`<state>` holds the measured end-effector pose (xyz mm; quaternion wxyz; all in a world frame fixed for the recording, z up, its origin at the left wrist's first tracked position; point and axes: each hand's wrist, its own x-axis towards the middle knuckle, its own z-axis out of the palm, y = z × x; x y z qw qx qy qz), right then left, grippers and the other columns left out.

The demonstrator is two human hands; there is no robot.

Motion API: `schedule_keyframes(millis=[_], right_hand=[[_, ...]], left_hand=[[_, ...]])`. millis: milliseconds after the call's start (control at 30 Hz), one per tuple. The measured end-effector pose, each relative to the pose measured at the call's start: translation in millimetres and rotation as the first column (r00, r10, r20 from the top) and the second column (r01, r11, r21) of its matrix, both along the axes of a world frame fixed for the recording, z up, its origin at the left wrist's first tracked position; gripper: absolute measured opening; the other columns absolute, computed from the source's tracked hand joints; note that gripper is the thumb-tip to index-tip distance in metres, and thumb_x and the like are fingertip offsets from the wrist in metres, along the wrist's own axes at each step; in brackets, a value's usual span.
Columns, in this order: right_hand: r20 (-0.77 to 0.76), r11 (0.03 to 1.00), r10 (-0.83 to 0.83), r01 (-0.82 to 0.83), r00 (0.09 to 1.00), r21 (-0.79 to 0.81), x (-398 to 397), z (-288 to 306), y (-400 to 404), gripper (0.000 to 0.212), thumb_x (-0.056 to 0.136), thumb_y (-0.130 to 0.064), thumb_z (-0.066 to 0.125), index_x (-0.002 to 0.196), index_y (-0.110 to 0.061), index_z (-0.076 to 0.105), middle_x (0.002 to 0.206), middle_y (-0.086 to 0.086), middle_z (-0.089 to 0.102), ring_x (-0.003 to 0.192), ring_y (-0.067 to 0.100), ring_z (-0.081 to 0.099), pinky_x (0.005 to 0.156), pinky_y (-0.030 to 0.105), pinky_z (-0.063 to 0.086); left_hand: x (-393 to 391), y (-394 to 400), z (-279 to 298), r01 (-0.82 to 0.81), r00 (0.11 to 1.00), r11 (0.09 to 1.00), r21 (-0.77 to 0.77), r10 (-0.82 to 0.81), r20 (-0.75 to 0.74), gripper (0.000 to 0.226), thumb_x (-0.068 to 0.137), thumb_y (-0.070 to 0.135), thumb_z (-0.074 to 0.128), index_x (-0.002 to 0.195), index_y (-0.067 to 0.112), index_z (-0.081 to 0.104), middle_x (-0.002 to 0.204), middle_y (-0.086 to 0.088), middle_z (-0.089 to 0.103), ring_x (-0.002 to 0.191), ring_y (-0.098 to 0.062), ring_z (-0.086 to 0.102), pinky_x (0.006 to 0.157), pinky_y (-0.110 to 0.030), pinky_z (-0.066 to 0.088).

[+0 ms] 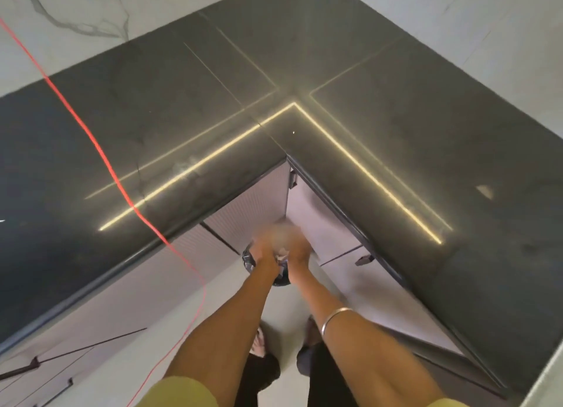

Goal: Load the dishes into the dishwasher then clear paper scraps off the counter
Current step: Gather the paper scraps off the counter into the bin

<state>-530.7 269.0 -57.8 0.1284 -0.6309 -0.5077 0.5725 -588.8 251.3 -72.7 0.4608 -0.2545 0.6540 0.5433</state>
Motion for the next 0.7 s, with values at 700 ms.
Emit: schedule_keyframes(millis=[700], right_hand=[[-0.208,0.851,-0.309,0.172,0.928,-0.496,6,-426,19,0.050,0.085,-0.059,0.058,0.112,-0.019,0.071,0.109,0.010,0.072,0.092,0.024,0.073,0.069,0.033,0.059]], left_hand=[[-21,2,-429,0.035,0.977,0.999,-0.017,-0.031,0.212,0.067,0.059,0.055,0.065,0.106,0.008,0.072,0.112,-0.014,0.072,0.097,-0.034,0.068,0.087,-0.047,0.051]])
